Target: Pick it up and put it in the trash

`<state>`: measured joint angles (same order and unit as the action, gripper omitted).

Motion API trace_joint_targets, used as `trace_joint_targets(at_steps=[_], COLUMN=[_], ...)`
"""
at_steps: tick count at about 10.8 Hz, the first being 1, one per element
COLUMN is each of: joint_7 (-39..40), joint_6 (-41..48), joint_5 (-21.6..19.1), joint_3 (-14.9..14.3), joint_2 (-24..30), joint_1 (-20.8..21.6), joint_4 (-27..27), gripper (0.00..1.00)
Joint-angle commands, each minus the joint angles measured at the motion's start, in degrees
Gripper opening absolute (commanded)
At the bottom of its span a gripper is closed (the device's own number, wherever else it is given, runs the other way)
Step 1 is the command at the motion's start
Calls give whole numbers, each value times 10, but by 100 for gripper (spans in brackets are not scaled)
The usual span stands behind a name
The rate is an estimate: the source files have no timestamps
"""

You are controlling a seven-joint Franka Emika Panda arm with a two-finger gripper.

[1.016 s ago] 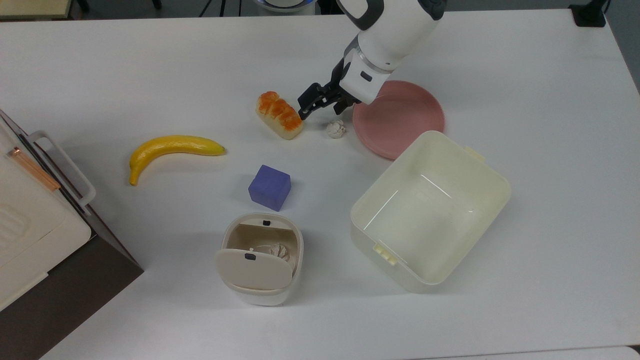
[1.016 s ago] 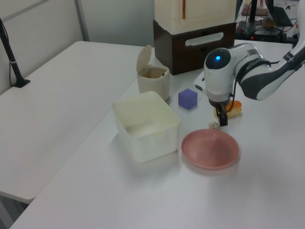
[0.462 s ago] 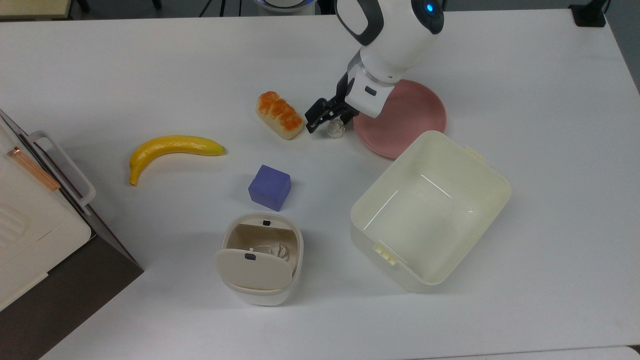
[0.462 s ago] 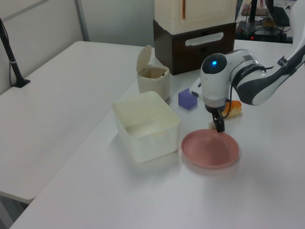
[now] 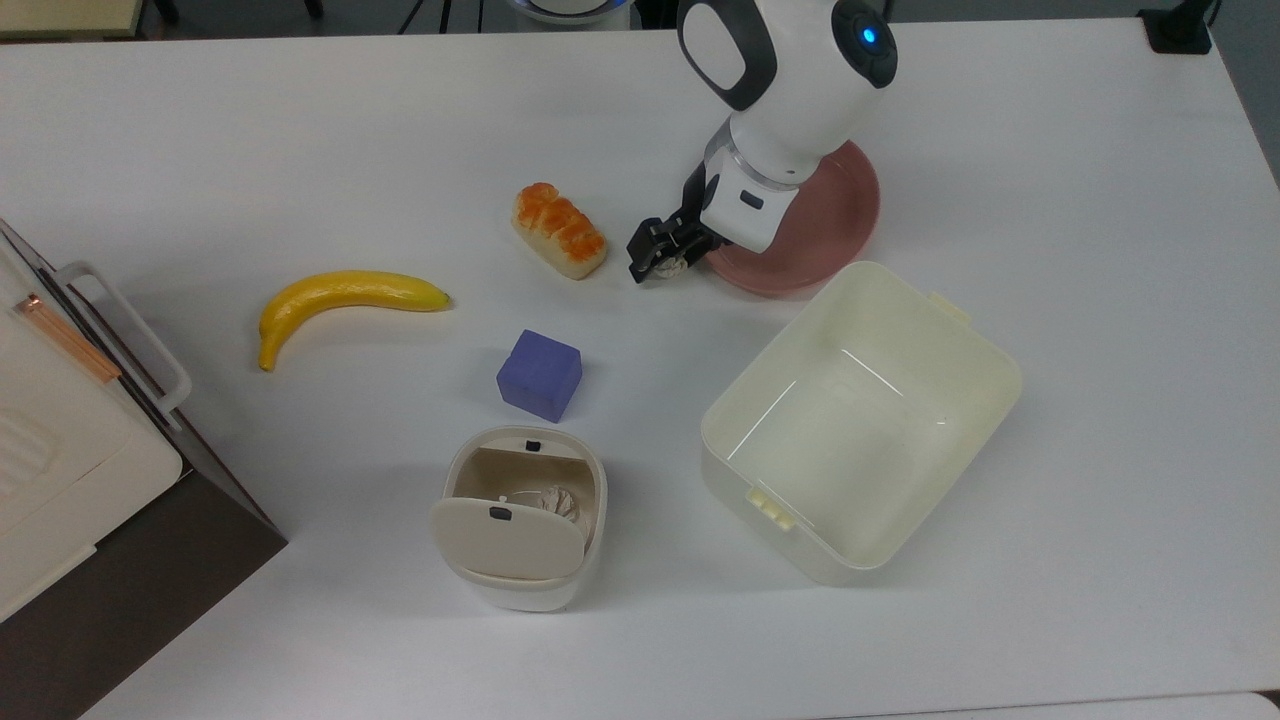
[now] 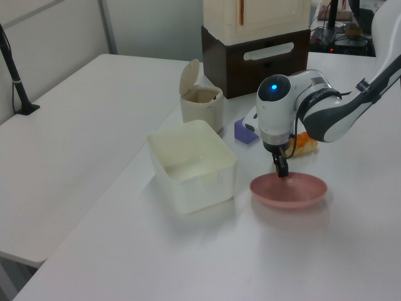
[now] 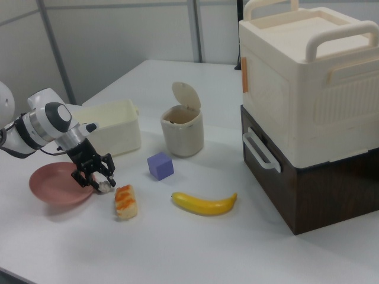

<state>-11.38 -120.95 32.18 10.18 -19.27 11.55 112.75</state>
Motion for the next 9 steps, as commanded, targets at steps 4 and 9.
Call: trace_joint_targets(at_steps=[4,9], joint_7=[18,3], joint_6=[0,-2], joint_5=[-5,-129], joint_3=[-3,-47], joint_2=[-5,-2], joint_1=[3,-28], joint_4=[-7,-169], gripper=[0,0])
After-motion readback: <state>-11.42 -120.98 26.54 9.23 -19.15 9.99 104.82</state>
